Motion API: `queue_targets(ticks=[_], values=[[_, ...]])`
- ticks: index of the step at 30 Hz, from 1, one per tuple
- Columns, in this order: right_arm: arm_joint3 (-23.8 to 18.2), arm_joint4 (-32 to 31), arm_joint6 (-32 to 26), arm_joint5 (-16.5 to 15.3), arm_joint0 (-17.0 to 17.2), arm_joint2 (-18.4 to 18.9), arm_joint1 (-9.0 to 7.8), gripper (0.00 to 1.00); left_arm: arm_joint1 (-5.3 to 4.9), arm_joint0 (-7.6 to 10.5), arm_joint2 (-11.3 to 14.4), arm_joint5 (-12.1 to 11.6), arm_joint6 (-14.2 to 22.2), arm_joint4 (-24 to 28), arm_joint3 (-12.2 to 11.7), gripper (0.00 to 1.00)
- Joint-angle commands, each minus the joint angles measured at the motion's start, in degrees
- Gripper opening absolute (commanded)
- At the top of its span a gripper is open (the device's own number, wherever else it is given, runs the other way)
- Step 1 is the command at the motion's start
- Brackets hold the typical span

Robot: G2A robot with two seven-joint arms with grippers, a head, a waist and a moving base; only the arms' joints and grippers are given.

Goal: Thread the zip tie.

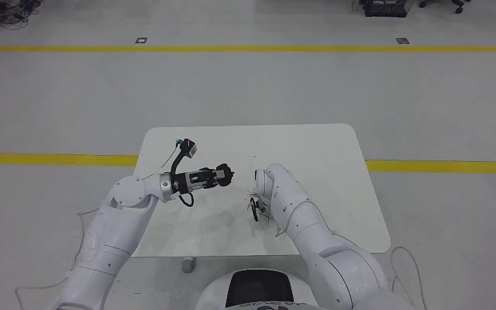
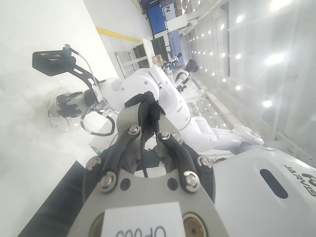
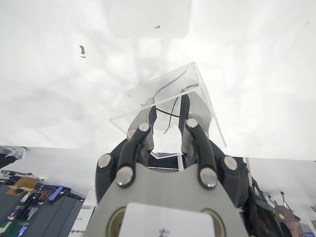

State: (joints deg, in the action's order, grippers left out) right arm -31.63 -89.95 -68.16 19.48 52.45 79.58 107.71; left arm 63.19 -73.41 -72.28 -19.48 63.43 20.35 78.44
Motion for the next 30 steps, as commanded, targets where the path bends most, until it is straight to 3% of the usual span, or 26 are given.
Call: queue_targets(ticks=[1, 7, 15, 22, 27, 30], values=[[-0.49, 0.00, -0.40, 0.00, 0.28, -0.25, -0.07, 0.29, 0.00, 0.00, 0.00, 0.00, 0.00, 0.00, 0.00, 0.00], [-1.61, 0.00, -1.31, 0.00, 0.94, -1.07, -0.31, 0.28, 0.00, 0.00, 0.00, 0.00, 0.00, 0.00, 0.00, 0.00], [-1.09, 0.00, -0.91, 0.00, 0.82, -0.52, -0.62, 0.09, 0.00, 0.00, 0.00, 0.00, 0.00, 0.00, 0.00, 0.00], [0.26, 0.00, -0.39, 0.00, 0.20, 0.03, -0.57, 0.09, 0.00, 0.00, 0.00, 0.00, 0.00, 0.00, 0.00, 0.00], [0.89, 0.00, -0.01, 0.00, -0.11, 0.33, -0.50, 0.00, 0.00, 0.00, 0.00, 0.00, 0.00, 0.00, 0.00, 0.00], [1.02, 0.00, 0.18, 0.00, -0.19, 0.50, -0.44, 0.00, 0.00, 0.00, 0.00, 0.00, 0.00, 0.00, 0.00, 0.00]])
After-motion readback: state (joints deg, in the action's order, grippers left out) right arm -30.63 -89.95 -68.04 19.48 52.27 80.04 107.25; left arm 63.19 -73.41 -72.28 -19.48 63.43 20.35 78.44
